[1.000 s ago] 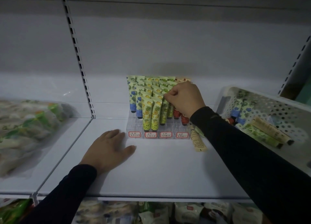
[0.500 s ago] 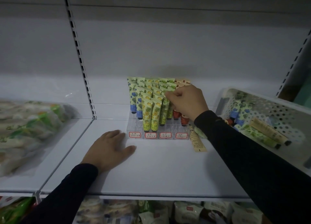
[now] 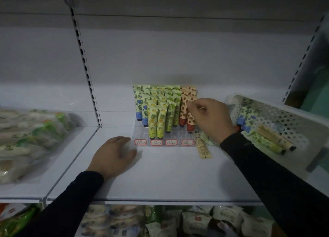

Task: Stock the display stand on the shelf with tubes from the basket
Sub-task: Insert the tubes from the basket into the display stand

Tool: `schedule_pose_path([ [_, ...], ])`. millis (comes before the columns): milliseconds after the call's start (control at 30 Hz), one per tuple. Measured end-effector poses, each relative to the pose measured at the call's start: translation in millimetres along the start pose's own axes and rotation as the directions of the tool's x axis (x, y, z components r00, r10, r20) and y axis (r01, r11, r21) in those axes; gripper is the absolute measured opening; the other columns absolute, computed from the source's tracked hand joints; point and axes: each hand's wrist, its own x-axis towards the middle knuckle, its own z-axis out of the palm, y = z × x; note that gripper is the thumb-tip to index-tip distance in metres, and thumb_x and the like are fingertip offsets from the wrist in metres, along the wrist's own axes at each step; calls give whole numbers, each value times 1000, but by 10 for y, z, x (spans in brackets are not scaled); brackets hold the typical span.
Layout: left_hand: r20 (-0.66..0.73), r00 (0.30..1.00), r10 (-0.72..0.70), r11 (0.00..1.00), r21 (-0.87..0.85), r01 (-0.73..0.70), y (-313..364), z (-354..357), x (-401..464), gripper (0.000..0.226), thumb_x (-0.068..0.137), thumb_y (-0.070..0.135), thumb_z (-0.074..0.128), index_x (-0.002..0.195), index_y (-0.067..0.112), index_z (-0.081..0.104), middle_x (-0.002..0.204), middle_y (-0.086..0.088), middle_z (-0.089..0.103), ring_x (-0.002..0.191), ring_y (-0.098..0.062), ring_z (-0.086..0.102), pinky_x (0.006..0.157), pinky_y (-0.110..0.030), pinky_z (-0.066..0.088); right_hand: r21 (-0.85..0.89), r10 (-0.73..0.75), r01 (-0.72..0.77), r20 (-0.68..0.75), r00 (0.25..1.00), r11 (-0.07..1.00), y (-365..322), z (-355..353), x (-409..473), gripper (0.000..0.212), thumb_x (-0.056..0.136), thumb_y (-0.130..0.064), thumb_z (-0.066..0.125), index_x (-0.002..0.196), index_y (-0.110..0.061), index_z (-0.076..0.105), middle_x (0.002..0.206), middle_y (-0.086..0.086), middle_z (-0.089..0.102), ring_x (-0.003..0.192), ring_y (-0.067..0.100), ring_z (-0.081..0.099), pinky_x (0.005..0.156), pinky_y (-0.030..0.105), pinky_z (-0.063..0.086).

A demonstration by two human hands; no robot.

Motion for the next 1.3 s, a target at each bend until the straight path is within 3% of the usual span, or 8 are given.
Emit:
schedule_pose_path([
  [300,-29,978,206,976,-65,-207,455,15,-147,67,83,63,37,126,20,65,125,3,65,116,-18,59,94,-21,39,-125,3,8,86,996,992,609,-376,-519,27,93,-35,60,105,-14,73,103,1,66,94,7,55,82,16,39],
  [533,91,919,384,920,-117,-374,1326,305,-60,62,89,57,45,138,21,54,140,2,55,128,-16,49,100,-20,33,-263,221,-171,178,959,950,1090,-564,-766,43,91,-45,58,120,-14,65,120,9,61,117,23,52,96,29,41],
  [700,197,877,439,898,-52,-438,1875,594,221,58,92,51,46,133,11,55,131,-8,57,122,-26,50,99,-29,37,-468,494,-337,266,828,817,1351,-545,-812,77,85,-66,51,145,-19,38,149,16,35,137,32,32,113,42,28],
  [867,241,882,404,898,76,-432,2214,893,585,54,95,44,38,137,12,49,133,-15,52,123,-34,46,100,-39,40,-526,434,-265,229,871,808,1479,-425,-777,79,73,-79,36,110,-16,66,116,11,60,116,32,52,99,39,42],
  [967,278,898,342,888,216,-405,2310,1038,731,50,99,41,39,141,15,42,141,-17,44,130,-36,39,104,-45,36,-521,421,-250,238,875,816,1523,-452,-740,81,63,-82,29,102,-22,67,105,10,62,106,32,55,92,39,46],
  [1100,360,902,236,883,308,-354,2374,1198,693,51,97,46,32,130,11,47,136,-19,48,125,-39,41,102,-47,35,-523,495,-286,320,808,803,1496,-491,-666,64,71,-75,47,107,-25,64,113,11,58,112,29,49,98,40,41],
  [1200,324,900,290,868,306,-390,2348,1201,574,57,90,47,22,121,10,52,125,-16,55,115,-36,46,100,-44,36,-491,496,-303,328,804,816,1472,-500,-651,57,76,-65,58,109,-18,63,119,14,52,115,30,49,99,39,42],
  [1300,285,893,348,874,247,-419,2277,1184,464,45,96,37,34,130,12,50,128,-13,51,117,-32,44,100,-42,34,-491,520,-322,345,781,809,1405,-543,-619,55,73,-60,63,104,-15,63,118,14,49,112,29,50,96,37,44],
])
